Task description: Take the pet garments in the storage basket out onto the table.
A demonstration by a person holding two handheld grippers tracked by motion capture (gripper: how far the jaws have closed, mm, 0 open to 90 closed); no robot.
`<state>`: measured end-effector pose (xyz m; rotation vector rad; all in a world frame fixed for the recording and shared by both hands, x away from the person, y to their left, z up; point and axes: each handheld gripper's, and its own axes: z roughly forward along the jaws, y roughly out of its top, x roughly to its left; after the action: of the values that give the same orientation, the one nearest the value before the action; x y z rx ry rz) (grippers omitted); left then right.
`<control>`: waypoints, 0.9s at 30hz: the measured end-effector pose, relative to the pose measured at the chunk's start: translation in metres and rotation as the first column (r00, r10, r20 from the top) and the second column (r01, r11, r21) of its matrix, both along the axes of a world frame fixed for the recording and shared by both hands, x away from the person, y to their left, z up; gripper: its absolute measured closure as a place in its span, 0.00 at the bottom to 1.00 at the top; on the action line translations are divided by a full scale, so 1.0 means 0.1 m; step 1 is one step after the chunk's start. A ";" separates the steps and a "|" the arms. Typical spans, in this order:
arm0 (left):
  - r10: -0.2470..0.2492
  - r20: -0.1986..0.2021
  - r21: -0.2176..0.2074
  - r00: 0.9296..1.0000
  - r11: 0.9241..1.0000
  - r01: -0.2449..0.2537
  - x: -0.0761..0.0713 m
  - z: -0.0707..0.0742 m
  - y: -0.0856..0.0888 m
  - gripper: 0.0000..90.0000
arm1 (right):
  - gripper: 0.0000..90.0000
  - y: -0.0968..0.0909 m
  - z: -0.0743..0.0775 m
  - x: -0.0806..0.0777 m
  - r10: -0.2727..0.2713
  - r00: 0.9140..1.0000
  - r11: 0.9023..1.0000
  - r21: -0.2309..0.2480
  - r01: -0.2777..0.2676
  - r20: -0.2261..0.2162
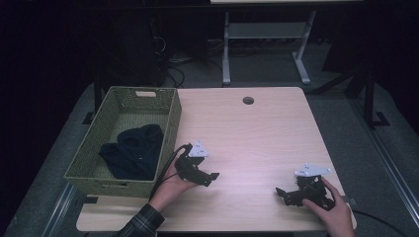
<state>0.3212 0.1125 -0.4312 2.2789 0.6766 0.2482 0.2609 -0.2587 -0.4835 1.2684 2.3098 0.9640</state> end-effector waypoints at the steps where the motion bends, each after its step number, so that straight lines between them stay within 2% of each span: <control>1: 0.001 0.001 0.001 1.000 1.000 -0.001 0.00 0.00 0.00 0.16 | 0.00 0.00 0.00 0.00 0.000 1.000 1.000 0.000 0.000 0.000; 27: 0.007 0.017 -0.022 1.000 1.000 -0.006 0.04 0.22 0.01 0.16 | 0.00 0.00 0.00 0.00 0.002 1.000 1.000 -0.002 -0.002 0.000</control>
<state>0.3251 0.1135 -0.4090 2.2517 0.6751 0.2616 0.2609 -0.2588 -0.4835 1.2655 2.3113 0.9628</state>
